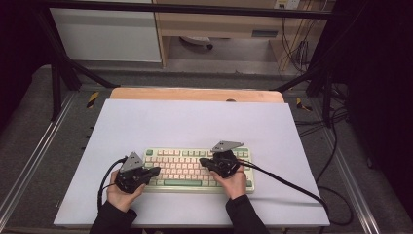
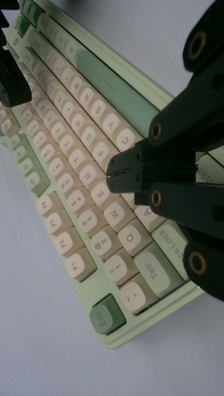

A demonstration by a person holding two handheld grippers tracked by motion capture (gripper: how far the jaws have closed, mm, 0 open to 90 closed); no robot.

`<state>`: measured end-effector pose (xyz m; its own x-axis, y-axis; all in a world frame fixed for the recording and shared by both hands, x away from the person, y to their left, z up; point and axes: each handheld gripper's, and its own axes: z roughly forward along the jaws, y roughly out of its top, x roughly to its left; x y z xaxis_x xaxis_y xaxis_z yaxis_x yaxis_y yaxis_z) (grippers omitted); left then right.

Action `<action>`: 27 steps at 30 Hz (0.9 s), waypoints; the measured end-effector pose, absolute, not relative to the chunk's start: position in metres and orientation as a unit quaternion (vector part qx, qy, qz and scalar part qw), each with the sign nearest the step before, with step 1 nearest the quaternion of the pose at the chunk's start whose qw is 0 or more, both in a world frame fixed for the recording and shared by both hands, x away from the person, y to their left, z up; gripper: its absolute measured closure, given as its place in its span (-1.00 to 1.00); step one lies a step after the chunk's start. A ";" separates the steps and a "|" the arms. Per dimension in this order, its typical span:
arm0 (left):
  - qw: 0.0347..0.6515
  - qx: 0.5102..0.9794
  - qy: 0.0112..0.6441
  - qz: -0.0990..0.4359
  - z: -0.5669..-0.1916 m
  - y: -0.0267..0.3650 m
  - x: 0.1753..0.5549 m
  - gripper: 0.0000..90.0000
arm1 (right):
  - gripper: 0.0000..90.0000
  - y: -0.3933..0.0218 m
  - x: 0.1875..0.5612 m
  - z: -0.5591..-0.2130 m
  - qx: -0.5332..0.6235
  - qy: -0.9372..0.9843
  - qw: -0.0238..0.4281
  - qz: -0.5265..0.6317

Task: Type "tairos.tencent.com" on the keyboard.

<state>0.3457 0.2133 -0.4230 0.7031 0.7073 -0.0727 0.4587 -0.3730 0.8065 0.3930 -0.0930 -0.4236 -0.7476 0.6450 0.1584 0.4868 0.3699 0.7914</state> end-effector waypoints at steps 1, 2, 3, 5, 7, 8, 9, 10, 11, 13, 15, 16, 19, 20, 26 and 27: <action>0.431 0.816 0.358 0.144 -0.423 0.213 0.346 1.00 | 1.00 -0.093 0.393 -0.425 0.344 0.824 0.088 0.442; 0.431 0.816 0.358 0.145 -0.423 0.214 0.346 1.00 | 1.00 -0.092 0.394 -0.426 0.346 0.824 0.088 0.439; 0.431 0.815 0.358 0.144 -0.423 0.214 0.346 1.00 | 1.00 -0.092 0.394 -0.427 0.346 0.825 0.088 0.438; 0.432 0.815 0.359 0.145 -0.423 0.214 0.346 1.00 | 1.00 -0.091 0.394 -0.429 0.345 0.828 0.087 0.434; 0.432 0.815 0.358 0.145 -0.423 0.214 0.346 1.00 | 1.00 -0.090 0.394 -0.431 0.346 0.829 0.087 0.431; 0.432 0.815 0.358 0.145 -0.423 0.214 0.346 1.00 | 1.00 -0.090 0.394 -0.432 0.347 0.829 0.087 0.429; 0.432 0.815 0.359 0.145 -0.423 0.214 0.346 1.00 | 1.00 -0.090 0.394 -0.432 0.345 0.831 0.087 0.428; 0.432 0.815 0.359 0.145 -0.423 0.215 0.346 1.00 | 1.00 -0.090 0.394 -0.432 0.344 0.830 0.089 0.429; 0.432 0.815 0.359 0.145 -0.423 0.215 0.346 1.00 | 1.00 -0.090 0.394 -0.433 0.344 0.831 0.089 0.428; 0.432 0.815 0.359 0.145 -0.422 0.215 0.346 1.00 | 1.00 -0.089 0.394 -0.434 0.345 0.833 0.088 0.425; 0.432 0.815 0.359 0.145 -0.422 0.215 0.346 1.00 | 1.00 -0.089 0.394 -0.435 0.342 0.834 0.089 0.423; 0.432 0.815 0.359 0.145 -0.423 0.215 0.346 1.00 | 1.00 -0.089 0.394 -0.435 0.341 0.834 0.091 0.424; 0.432 0.815 0.359 0.145 -0.423 0.215 0.346 1.00 | 1.00 -0.089 0.393 -0.434 0.340 0.835 0.091 0.423; 0.432 0.815 0.359 0.145 -0.423 0.215 0.346 1.00 | 1.00 -0.090 0.393 -0.433 0.340 0.833 0.092 0.426; 0.432 0.814 0.360 0.145 -0.423 0.215 0.346 1.00 | 1.00 -0.094 0.387 -0.420 0.333 0.826 0.094 0.444; 0.431 0.814 0.360 0.145 -0.423 0.215 0.346 1.00 | 1.00 -0.095 0.386 -0.417 0.331 0.825 0.094 0.448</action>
<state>0.3459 0.2155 -0.4232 0.6984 0.7119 -0.0739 0.4613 -0.3688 0.8070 0.3860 -0.0950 -0.4172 -0.7638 0.6300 0.1409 0.4616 0.3804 0.8014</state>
